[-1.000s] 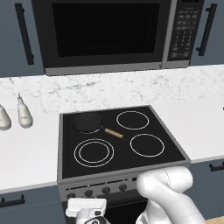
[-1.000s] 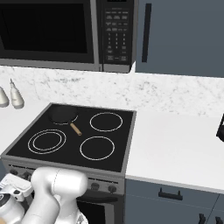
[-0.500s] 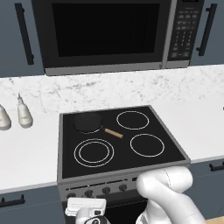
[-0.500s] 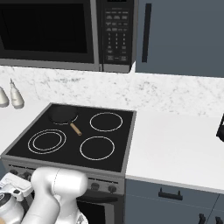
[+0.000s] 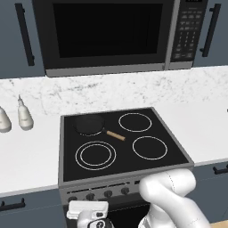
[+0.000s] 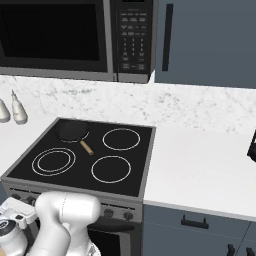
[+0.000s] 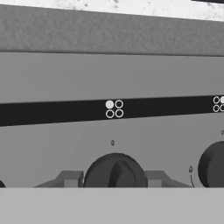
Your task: Turn off the rear left burner of the stove.
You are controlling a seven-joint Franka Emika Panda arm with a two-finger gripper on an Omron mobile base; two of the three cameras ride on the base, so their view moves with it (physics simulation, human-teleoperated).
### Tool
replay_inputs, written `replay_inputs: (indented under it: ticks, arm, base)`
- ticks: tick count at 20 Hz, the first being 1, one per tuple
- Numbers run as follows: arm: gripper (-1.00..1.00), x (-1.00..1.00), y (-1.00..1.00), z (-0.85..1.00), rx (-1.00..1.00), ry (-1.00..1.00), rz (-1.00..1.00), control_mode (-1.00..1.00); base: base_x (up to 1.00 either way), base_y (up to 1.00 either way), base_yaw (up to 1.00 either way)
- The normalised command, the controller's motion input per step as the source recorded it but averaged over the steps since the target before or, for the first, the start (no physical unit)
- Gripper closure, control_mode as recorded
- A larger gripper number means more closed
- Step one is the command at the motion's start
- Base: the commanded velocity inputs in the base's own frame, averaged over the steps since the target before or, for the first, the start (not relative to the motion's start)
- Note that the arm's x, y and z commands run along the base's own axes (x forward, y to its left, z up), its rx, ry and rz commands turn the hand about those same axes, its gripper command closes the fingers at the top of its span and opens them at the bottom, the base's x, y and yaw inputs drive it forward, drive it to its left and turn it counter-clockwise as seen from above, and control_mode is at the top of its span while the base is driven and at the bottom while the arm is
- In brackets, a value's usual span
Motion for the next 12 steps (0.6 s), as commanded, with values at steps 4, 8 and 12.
replay_inputs:
  ticks: [4,8,12]
  arm:
    - [1.00,0.00,-0.23,-0.27,0.62,0.00,-0.02,-1.00]
    - [1.00,0.00,-0.24,-0.29,0.64,0.00,-0.03,-1.00]
    - [1.00,0.00,-0.27,-0.36,0.67,0.00,-0.03,-1.00]
  base:
    - [0.00,0.00,0.00]
    - [0.00,0.00,0.00]
    - [0.00,0.00,0.00]
